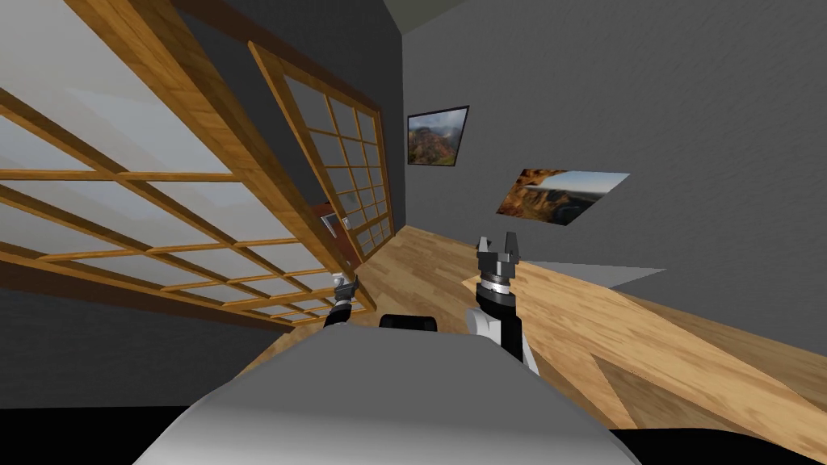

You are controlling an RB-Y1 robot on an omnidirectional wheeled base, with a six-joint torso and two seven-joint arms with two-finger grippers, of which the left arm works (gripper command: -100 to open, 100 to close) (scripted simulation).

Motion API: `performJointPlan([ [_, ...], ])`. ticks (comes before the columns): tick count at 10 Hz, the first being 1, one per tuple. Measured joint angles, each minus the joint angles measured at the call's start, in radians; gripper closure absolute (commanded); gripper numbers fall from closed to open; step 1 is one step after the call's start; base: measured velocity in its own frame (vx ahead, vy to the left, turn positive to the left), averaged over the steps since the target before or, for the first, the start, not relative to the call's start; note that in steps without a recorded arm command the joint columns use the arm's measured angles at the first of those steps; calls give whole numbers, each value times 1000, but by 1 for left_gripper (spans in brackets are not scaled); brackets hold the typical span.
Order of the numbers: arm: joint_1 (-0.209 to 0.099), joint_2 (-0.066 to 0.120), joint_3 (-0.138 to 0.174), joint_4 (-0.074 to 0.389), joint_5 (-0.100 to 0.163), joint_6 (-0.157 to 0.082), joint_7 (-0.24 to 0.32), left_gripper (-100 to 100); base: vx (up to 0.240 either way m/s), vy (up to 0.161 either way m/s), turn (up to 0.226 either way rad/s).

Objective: Pull the door open

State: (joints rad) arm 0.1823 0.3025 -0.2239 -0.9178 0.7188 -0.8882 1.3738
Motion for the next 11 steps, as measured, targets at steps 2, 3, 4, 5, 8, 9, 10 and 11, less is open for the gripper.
performJointPlan([
  [2,7,-6,-15,7,-6,-2,9,-100,6,87,-101],
  [3,9,-7,-22,14,-9,-12,19,-100,-3,130,-31],
  [4,9,-4,-22,9,-9,-14,21,-100,8,37,-52],
  [5,5,-6,-25,4,-11,-15,21,100,4,-17,17],
  [8,9,-4,-22,9,-9,-14,21,100,-1,-4,14],
  [9,9,-4,-22,9,-9,-14,21,100,0,0,0],
  [10,9,-4,-22,9,-9,-14,21,100,0,0,0],
  [11,9,-4,-22,9,-9,-14,21,-100,-110,8,-8],
])
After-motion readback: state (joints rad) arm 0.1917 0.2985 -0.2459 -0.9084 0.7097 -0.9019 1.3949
